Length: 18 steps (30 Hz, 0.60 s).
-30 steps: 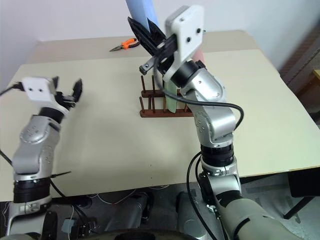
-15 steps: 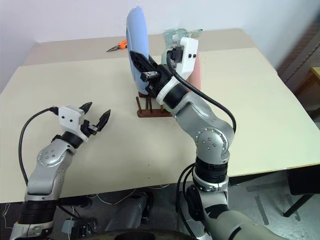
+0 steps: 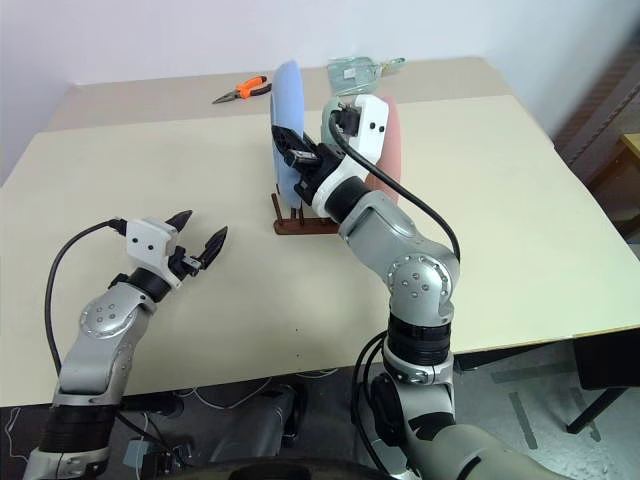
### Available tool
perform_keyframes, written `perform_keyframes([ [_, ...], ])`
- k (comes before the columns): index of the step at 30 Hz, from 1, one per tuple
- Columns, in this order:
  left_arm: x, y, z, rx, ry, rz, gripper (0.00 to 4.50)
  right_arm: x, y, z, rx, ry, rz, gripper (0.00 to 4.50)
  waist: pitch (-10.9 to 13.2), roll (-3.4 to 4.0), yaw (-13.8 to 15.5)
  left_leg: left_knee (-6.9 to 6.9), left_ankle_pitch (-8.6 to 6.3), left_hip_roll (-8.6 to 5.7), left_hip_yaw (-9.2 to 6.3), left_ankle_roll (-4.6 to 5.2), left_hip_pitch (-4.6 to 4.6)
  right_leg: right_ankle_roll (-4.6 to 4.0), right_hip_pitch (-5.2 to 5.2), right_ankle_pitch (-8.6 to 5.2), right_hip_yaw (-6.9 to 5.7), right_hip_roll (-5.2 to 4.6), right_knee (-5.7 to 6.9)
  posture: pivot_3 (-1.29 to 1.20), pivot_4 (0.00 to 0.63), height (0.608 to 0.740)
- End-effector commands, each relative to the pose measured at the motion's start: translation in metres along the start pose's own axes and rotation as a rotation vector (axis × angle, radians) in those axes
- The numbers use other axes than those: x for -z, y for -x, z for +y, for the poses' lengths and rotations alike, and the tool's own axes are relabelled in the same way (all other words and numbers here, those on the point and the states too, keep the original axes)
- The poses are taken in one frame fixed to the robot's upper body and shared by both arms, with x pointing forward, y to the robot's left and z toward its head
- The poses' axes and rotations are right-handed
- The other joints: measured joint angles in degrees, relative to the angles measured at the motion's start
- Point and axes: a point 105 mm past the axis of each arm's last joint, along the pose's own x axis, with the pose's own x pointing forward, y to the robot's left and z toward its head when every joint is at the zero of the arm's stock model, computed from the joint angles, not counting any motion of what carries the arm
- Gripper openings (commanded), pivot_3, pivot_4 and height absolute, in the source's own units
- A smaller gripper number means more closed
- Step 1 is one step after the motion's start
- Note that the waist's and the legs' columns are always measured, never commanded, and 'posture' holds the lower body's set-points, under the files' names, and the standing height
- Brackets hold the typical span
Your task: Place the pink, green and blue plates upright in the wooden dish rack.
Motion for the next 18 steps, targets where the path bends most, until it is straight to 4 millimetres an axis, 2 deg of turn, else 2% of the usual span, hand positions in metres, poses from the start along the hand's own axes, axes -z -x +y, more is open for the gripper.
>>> perform_keyframes([
  [1,-0.013,-0.002,-0.003,0.009,-0.030,-0.052,3.56,-0.006,-0.005,0.004,0.000,0.014,-0.011,0.00,0.00,0.00,-0.01,0.00,0.00,0.00,0.00,0.00,0.00,0.00,0.00,0.00,0.00,0.00,0.00,0.00,0.150,0.720],
  [6,-0.012,-0.003,-0.005,0.012,-0.032,-0.052,3.56,-0.005,-0.010,0.003,0.000,0.034,0.006,0.00,0.00,0.00,0.00,0.00,0.00,0.00,0.00,0.00,0.00,0.00,0.00,0.00,0.00,0.01,0.00,0.00,0.150,0.720],
  [9,-0.012,-0.003,-0.006,0.012,-0.033,-0.052,3.63,-0.005,-0.013,0.003,-0.004,0.074,0.016,1.08,0.00,0.00,0.00,0.00,0.00,0.00,0.00,0.00,0.00,0.00,0.00,0.00,-0.01,0.01,0.00,0.00,0.150,0.720],
  [12,-0.011,-0.002,-0.006,0.008,-0.032,-0.050,3.63,-0.009,-0.014,0.004,-0.009,0.155,0.014,2.70,0.00,0.00,-0.01,0.00,0.00,0.00,0.01,0.00,0.00,0.00,-0.01,0.00,-0.01,0.01,0.00,0.00,0.150,0.720],
  [13,-0.011,-0.001,-0.006,0.008,-0.031,-0.049,3.63,-0.010,-0.015,0.007,-0.021,0.182,0.013,3.11,0.00,0.01,-0.04,0.00,0.00,0.00,0.01,0.00,0.00,0.00,-0.01,0.00,-0.01,0.01,-0.01,0.00,0.150,0.720],
  [18,-0.010,-0.002,-0.008,0.010,-0.030,-0.045,3.63,-0.013,-0.014,0.019,-0.089,0.338,0.017,3.11,0.00,0.00,-0.02,0.00,0.00,0.01,0.01,0.00,0.00,0.00,0.00,0.00,-0.01,0.01,-0.01,0.00,0.150,0.720],
])
